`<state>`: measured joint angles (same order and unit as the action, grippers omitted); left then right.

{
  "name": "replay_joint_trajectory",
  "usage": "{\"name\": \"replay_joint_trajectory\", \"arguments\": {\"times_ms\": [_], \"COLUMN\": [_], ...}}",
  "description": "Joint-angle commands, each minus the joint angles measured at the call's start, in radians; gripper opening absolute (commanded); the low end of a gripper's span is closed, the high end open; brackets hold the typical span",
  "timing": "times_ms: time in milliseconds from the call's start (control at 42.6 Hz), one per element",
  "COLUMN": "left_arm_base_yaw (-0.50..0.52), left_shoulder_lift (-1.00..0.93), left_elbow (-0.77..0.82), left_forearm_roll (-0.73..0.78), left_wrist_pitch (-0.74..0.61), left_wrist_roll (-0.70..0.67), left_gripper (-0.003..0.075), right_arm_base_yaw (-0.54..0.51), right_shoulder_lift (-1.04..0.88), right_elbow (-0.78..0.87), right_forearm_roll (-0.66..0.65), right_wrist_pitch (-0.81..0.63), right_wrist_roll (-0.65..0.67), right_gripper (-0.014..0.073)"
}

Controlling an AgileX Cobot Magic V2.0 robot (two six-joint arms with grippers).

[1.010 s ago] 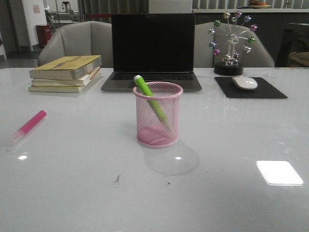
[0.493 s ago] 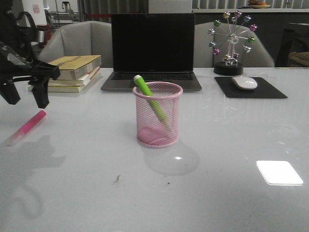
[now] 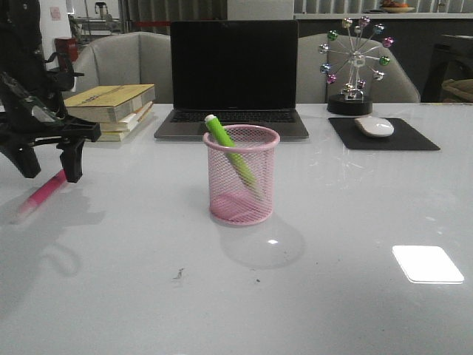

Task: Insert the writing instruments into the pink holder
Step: 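Move the left gripper down over the pink highlighter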

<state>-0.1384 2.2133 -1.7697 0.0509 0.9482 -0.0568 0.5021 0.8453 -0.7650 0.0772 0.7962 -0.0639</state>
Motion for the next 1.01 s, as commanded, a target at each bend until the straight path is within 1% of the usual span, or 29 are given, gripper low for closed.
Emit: {"name": "replay_joint_trajectory", "arguments": {"times_ms": [0,211,399,681,986], "left_arm_base_yaw": [0.011,0.022,0.022,0.022,0.022], "left_shoulder_lift": [-0.059,-0.059,-0.059,-0.054,-0.022], "left_elbow": [-0.037,-0.037,-0.037,-0.037,-0.039], "left_forearm_roll": [-0.009,-0.032,-0.110,-0.108,-0.105], "left_wrist_pitch": [-0.030,-0.038,-0.070,-0.075,-0.054], "left_wrist_roll": [-0.001,0.015,0.057,0.057,0.057], "left_gripper": [0.0456,0.0454,0.0454,0.0454,0.0454], "right_arm_base_yaw": [-0.005,-0.005,-0.005,-0.005,-0.005], "right_shoulder_lift": [-0.011,-0.011,-0.011,-0.011,-0.011], "right_elbow": [-0.027,-0.027,-0.027,-0.027,-0.027], "right_forearm_roll": [-0.009,-0.009,-0.009,-0.009,-0.009], "right_wrist_pitch": [-0.049,-0.049,-0.049,-0.049,-0.049], "right_wrist_roll": [-0.001,-0.001,-0.001,-0.001,-0.001], "right_gripper": [0.0394,0.0394,0.0394,0.0394,0.0394]}}
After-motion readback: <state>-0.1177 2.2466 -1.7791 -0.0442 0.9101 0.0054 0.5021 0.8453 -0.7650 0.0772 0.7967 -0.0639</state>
